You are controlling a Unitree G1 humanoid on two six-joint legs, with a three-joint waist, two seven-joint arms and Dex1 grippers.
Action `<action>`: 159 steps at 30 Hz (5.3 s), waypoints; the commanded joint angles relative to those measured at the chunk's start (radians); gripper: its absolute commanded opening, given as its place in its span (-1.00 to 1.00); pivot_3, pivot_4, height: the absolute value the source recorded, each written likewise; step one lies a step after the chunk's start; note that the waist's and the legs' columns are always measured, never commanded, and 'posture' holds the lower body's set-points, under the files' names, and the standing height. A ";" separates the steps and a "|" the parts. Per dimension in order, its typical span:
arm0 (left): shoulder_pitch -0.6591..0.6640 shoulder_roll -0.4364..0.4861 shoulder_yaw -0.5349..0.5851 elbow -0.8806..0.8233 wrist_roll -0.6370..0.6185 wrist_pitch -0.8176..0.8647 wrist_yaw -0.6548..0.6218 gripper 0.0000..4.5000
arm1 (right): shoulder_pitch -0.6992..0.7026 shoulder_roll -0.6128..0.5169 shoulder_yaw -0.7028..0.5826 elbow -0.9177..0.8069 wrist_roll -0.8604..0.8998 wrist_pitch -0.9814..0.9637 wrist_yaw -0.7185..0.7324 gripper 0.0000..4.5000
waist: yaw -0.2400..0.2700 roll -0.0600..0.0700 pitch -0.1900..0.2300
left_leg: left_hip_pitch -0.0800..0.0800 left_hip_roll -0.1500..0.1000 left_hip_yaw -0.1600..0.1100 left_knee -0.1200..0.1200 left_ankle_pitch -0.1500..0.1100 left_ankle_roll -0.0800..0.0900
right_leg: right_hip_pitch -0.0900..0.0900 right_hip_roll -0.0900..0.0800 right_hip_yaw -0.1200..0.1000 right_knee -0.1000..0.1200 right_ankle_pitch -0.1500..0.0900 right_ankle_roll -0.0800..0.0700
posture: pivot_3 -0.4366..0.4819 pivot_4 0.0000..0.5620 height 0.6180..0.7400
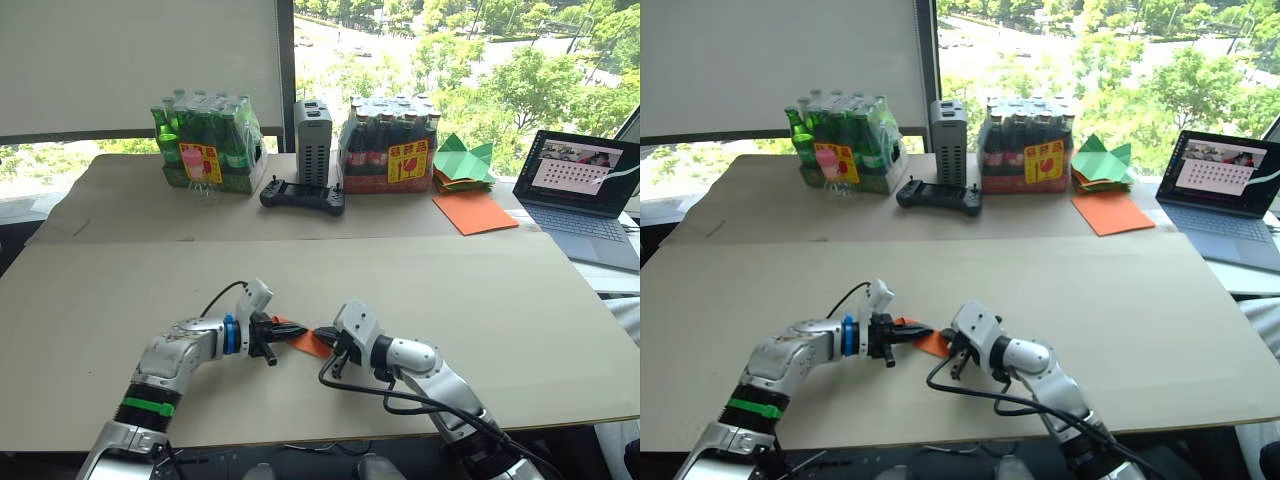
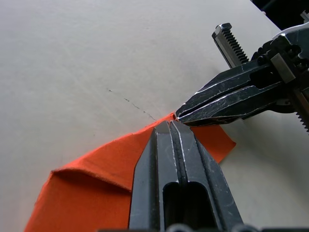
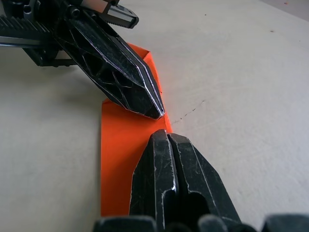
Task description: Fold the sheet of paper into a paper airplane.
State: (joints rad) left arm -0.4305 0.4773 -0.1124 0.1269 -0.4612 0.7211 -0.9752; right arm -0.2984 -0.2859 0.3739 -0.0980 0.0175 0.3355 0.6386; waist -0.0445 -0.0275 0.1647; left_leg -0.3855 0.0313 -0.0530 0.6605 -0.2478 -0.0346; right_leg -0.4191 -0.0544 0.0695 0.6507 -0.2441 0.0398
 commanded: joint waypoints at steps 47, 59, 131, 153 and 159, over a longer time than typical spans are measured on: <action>0.032 0.098 0.149 0.105 0.019 -0.066 0.036 -1.00 | -0.064 0.051 -0.097 -0.092 0.118 -0.048 0.036 -0.98 | -0.025 0.000 0.000 | 0.008 0.001 0.000 0.000 0.000 0.000 | 0.004 0.002 0.001 0.005 -0.001 -0.001 | -0.05 -0.47 1.00; 0.015 0.134 0.250 -0.106 -0.132 0.085 0.028 -1.00 | -0.109 0.012 -0.070 -0.133 0.116 -0.104 0.105 -0.98 | -0.019 0.000 0.000 | -0.001 0.001 -0.001 0.000 0.000 0.000 | -0.003 0.000 0.000 0.004 -0.001 -0.001 | -0.05 -0.47 1.00; 0.198 0.312 0.369 -0.385 -0.276 0.066 0.034 -1.00 | -0.395 0.053 -0.030 0.207 0.180 -0.131 0.456 0.28 | -0.023 0.000 0.001 | -0.001 0.001 0.000 0.000 0.000 0.000 | -0.004 0.000 0.000 0.005 -0.001 -0.001 | -0.05 -0.47 1.00; 0.217 0.302 0.364 -0.408 -0.292 0.067 0.062 -1.00 | -0.476 0.093 -0.029 0.461 0.086 -0.142 0.367 0.28 | -0.025 0.000 0.001 | -0.001 0.001 0.000 0.000 0.000 0.000 | -0.004 0.001 0.000 0.005 -0.001 -0.001 | -0.05 -0.47 1.00; 0.225 0.298 0.359 -0.418 -0.304 0.070 0.073 -1.00 | -0.527 0.096 -0.026 0.525 0.058 -0.186 0.355 0.28 | -0.025 0.000 0.001 | -0.001 0.001 0.000 0.000 0.000 0.000 | -0.004 0.001 0.000 0.005 -0.001 -0.001 | -0.05 -0.47 1.00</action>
State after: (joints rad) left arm -0.2049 0.7760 0.2282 -0.2600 -0.7484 0.7888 -0.9063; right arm -0.7942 -0.1966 0.3709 0.4324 0.0770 0.1812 0.9951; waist -0.0699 -0.0277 0.1659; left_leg -0.3865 0.0328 -0.0534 0.6604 -0.2478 -0.0347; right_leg -0.4236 -0.0537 0.0694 0.6555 -0.2448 0.0386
